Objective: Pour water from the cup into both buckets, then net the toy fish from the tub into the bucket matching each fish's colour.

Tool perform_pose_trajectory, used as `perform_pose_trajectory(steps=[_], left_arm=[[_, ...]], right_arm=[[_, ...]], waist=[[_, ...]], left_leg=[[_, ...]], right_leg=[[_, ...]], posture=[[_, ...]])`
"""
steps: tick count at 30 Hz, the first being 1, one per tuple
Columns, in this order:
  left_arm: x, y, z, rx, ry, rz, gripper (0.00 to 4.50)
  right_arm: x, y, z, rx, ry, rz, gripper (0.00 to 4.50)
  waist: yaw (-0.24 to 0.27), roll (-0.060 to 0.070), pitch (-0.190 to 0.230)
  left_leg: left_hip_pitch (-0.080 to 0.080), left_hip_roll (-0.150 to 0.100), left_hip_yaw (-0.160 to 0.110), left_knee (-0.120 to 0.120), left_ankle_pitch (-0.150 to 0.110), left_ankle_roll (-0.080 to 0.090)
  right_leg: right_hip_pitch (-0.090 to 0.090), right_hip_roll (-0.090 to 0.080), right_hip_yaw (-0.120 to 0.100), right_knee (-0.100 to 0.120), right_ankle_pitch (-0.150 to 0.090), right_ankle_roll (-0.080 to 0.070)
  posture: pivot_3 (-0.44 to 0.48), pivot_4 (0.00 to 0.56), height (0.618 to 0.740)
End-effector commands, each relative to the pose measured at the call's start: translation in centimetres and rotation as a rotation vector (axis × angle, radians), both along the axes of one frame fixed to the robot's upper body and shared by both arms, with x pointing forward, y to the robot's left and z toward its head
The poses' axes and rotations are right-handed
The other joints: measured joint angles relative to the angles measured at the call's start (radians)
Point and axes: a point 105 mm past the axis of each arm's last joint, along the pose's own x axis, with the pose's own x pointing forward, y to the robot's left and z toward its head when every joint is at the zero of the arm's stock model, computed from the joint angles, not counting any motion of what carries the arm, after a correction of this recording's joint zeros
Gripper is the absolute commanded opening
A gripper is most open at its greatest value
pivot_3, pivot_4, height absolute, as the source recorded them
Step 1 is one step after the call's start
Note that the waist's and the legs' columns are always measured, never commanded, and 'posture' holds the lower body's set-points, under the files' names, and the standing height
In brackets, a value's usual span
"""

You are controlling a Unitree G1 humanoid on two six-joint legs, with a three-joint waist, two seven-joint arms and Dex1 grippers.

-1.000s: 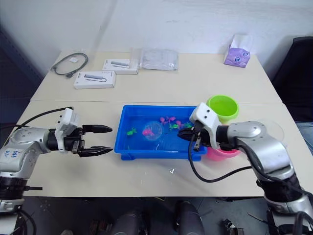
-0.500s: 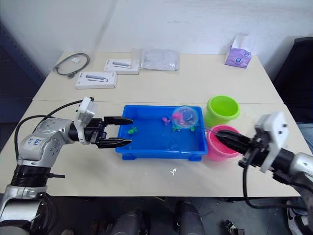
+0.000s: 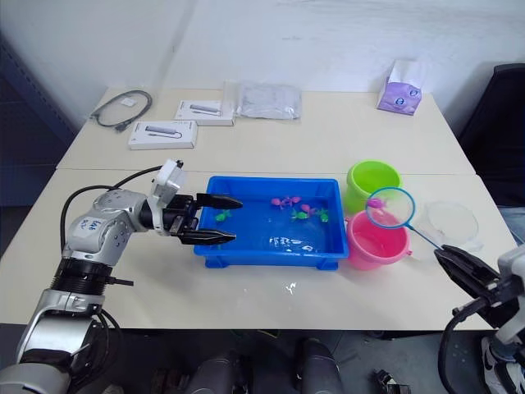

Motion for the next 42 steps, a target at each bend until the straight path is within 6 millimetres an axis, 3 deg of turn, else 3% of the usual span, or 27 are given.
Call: perform_pose_trajectory(steps=[1, 10, 14, 17, 19, 22, 26, 28, 31, 35, 42], left_arm=[[-0.2, -0.2, 0.7, -0.005, -0.03, -0.022, 4.42], [-0.2, 0.0, 0.3, -0.012, -0.021, 0.004, 4.42], [-0.2, 0.2, 0.1, -0.016, -0.019, 0.022, 4.42], [-0.2, 0.4, -0.1, -0.021, -0.02, 0.039, 4.42], [-0.2, 0.6, -0.2, -0.019, -0.026, 0.054, 4.42], [0.1, 1.0, -0.3, -0.023, -0.031, 0.083, 4.42], [0.7, 2.2, -0.6, -0.021, -0.051, 0.153, 4.42], [0.9, 2.6, -0.7, -0.019, -0.058, 0.173, 4.42], [1.1, 3.0, -0.6, -0.018, -0.069, 0.202, 4.42], [1.1, 3.7, -0.6, -0.01, -0.073, 0.23, 4.42], [1.0, 4.3, -0.7, -0.003, -0.078, 0.264, 4.42]], right_arm=[[-0.1, -0.9, -0.2, -0.235, -0.078, -0.024, 0.0], [0.5, -1.7, -1.4, -0.715, -0.258, -0.001, 0.0], [1.0, -1.5, -2.1, -1.004, -0.288, 0.07, 0.0], [1.0, -1.3, -1.9, -1.044, -0.353, 0.087, 0.0], [1.1, -0.9, -0.9, -0.961, -0.403, 0.062, 0.0], [1.6, 0.1, 0.2, -0.698, -0.406, 0.055, 0.0], [3.0, 4.0, 2.7, -0.008, -0.315, 0.136, 0.0], [3.4, 6.1, 2.6, 0.178, -0.187, 0.2, 0.0], [4.3, 8.9, 1.8, 0.294, 0.006, 0.254, 0.0], [5.3, 11.1, 0.4, 0.339, 0.224, 0.254, 0.0], [7.2, 11.6, -1.5, 0.362, 0.408, 0.171, 0.0]], waist=[[0.0, 0.0, 0.0], [-0.003, 0.0, 0.0], [-0.006, 0.0, 0.0], [-0.008, 0.0, 0.0], [-0.008, 0.0, 0.0], [-0.012, 0.0, 0.0], [-0.021, 0.0, 0.0], [-0.025, 0.0, 0.0], [-0.023, 0.0, 0.0], [-0.022, 0.0, 0.0], [-0.014, 0.0, 0.0]], left_leg=[[0.0, 0.0, 0.0, 0.0, 0.0, 0.0], [0.003, 0.0, 0.003, 0.0, 0.0, 0.0], [0.005, 0.0, 0.004, 0.0, 0.0, 0.0], [0.006, 0.0, 0.004, 0.0, 0.0, -0.001], [0.006, 0.001, 0.004, 0.0, 0.001, -0.002], [0.007, 0.001, 0.004, -0.001, 0.001, -0.002], [0.01, 0.003, 0.001, 0.0, 0.001, -0.002], [0.012, 0.003, 0.0, 0.0, 0.001, -0.002], [0.012, 0.004, -0.004, -0.001, 0.0, -0.002], [0.011, 0.003, -0.004, -0.001, -0.001, -0.001], [0.009, 0.001, -0.004, 0.0, -0.002, 0.001]], right_leg=[[0.0, 0.0, 0.0, 0.0, 0.0, 0.0], [0.0, 0.0, 0.003, 0.001, 0.0, 0.0], [0.001, 0.0, 0.004, 0.002, 0.0, 0.0], [0.001, 0.0, 0.005, 0.002, -0.001, -0.001], [0.002, 0.0, 0.004, 0.002, -0.001, -0.001], [0.003, 0.0, 0.004, 0.003, -0.001, -0.001], [0.007, -0.005, 0.004, 0.002, -0.001, -0.002], [0.009, -0.007, 0.003, 0.003, -0.002, -0.003], [0.012, -0.008, 0.0, 0.002, -0.002, -0.004], [0.011, -0.011, -0.002, 0.001, -0.002, -0.004], [0.012, -0.014, -0.007, -0.003, -0.001, -0.002]], posture=[[0.0, 0.15, 0.74], [0.0, 0.15, 0.74], [0.0, 0.15, 0.74], [0.0, 0.15, 0.74], [0.0, 0.15, 0.74], [0.0, 0.15, 0.74], [0.0, 0.15, 0.74], [0.0, 0.15, 0.74], [0.0, 0.15, 0.74], [0.0, 0.15, 0.74], [0.0, 0.15, 0.74]])
